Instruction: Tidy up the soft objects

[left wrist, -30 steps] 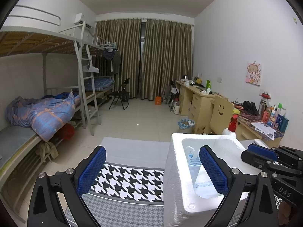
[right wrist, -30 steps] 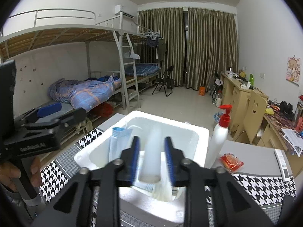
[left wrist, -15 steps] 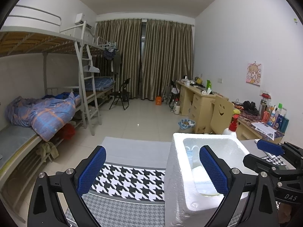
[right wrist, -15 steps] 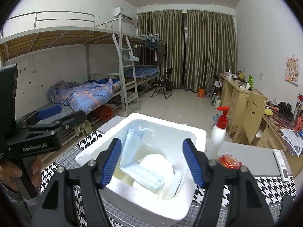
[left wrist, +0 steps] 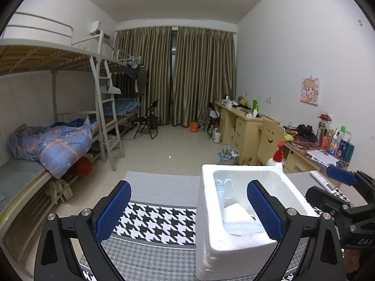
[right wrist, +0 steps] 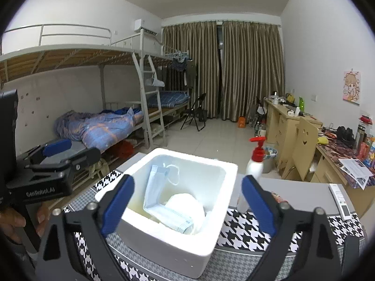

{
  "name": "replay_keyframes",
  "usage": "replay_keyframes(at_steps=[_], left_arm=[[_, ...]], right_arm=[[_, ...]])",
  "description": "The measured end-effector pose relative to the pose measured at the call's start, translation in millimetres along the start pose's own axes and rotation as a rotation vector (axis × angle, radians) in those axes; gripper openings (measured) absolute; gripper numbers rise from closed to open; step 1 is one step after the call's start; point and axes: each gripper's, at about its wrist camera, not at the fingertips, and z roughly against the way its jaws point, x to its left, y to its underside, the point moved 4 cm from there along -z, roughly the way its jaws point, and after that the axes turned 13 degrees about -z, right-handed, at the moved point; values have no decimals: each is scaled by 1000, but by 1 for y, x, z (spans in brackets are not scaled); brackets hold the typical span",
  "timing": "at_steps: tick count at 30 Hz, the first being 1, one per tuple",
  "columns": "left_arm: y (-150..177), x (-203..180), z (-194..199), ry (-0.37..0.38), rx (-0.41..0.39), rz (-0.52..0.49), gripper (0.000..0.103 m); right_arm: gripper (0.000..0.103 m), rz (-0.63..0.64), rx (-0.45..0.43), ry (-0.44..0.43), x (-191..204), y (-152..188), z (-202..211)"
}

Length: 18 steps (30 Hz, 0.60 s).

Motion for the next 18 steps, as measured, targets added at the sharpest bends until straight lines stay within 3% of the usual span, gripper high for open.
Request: replay_keyframes(at_steps=[7, 18], left_arm=[[-3, -9, 12, 11, -14, -4, 102], [2, -29, 36, 11, -32, -19, 102]], right_arm=[[100, 50, -36, 12, 6, 1, 15], [100, 17, -75, 10, -6, 0, 45]])
